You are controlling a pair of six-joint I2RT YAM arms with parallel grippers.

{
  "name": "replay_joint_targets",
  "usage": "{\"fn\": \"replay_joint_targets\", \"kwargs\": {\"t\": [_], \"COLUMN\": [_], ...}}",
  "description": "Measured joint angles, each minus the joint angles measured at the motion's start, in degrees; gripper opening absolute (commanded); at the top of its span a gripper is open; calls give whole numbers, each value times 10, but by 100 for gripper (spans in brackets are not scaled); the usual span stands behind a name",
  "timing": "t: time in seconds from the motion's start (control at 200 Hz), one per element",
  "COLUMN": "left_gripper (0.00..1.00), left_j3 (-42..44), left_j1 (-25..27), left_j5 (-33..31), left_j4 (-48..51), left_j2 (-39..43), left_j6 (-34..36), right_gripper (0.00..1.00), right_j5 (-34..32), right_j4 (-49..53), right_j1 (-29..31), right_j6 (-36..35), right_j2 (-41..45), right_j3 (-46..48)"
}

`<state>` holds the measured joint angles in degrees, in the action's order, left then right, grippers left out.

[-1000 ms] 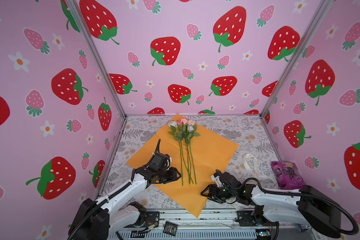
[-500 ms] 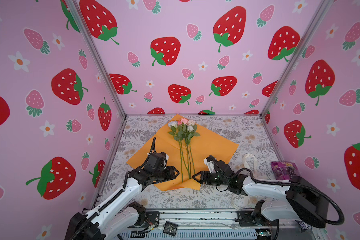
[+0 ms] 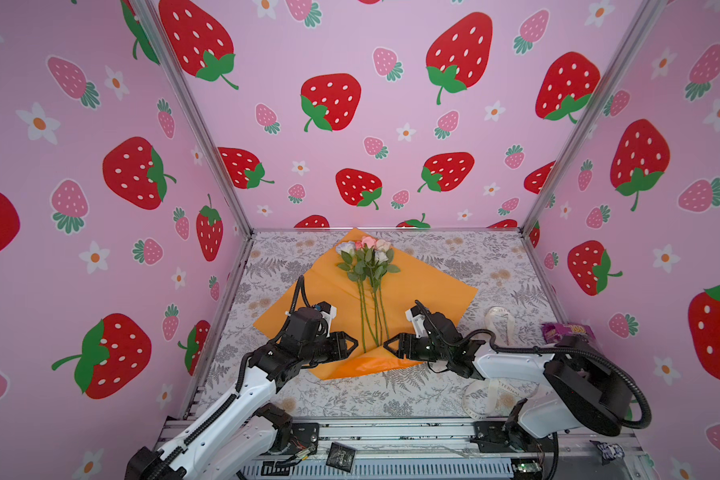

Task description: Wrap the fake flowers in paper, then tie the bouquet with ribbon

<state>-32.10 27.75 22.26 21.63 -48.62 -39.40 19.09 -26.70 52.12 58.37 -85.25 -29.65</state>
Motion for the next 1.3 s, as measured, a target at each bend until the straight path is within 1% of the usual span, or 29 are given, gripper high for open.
{"fn": "replay_joint_targets", "kwargs": {"t": [0.06, 0.1, 0.24, 0.355, 0.43, 0.47, 0.54, 0.605, 0.705, 0.93, 0.955, 1.01, 1.05, 1.12, 1.175, 1.22, 1.235, 1.301], "left_gripper": [46, 49, 57, 58, 57, 57, 57, 56, 54, 51, 51, 51, 51, 50, 49, 49, 49, 47], "left_j3": [2, 3, 7, 9, 20, 29, 50, 65, 71, 52, 51, 49, 48, 48, 48, 48, 48, 48], "left_j1": [0, 0, 5, 19, 41, 58, 92, 110, 114, 114, 114, 114, 113, 112, 110, 107, 107, 103], "left_j5": [5, 9, 30, 50, 50, 46, 36, 32, 17, -35, -40, -54, -67, -89, -100, -104, -105, -108], "left_j4": [-5, -8, -13, -22, -41, -49, -70, -82, -91, -110, -115, -123, -124, -121, -119, -120, -120, -120], "left_j2": [2, 2, 2, -1, 6, 13, 31, 35, 4, -120, -132, -151, -166, -185, -194, -200, -202, -210], "left_j6": [-1, -1, -3, -5, -14, -19, -30, -39, -44, -35, -35, -38, -43, -53, -59, -62, -63, -65], "right_gripper": [77, 81, 83, 86, 87, 90, 91, 91, 90, 88, 87, 77, 73, 60, 43, 38, 36, 25], "right_j5": [16, 27, 59, 68, 71, 73, 74, 76, 81, 84, 84, 83, 83, 84, 78, 72, 70, 55], "right_j4": [-14, -26, -60, -72, -80, -86, -97, -100, -106, -109, -108, -105, -96, -70, -36, -4, 3, 57], "right_j1": [-11, -17, -25, -25, -29, -31, -36, -39, -41, -42, -42, -42, -42, -42, -40, -36, -35, -26], "right_j6": [3, 5, 15, 22, 27, 32, 38, 42, 47, 48, 48, 46, 38, 20, 5, -19, -17, -53], "right_j2": [-9, -16, -48, -57, -57, -57, -57, -57, -58, -59, -59, -58, -57, -52, -44, -32, -29, -11], "right_j3": [-1, -3, -9, -9, -8, -7, -2, -1, -1, -1, -1, -1, -1, -4, -9, -13, -14, -25]}}
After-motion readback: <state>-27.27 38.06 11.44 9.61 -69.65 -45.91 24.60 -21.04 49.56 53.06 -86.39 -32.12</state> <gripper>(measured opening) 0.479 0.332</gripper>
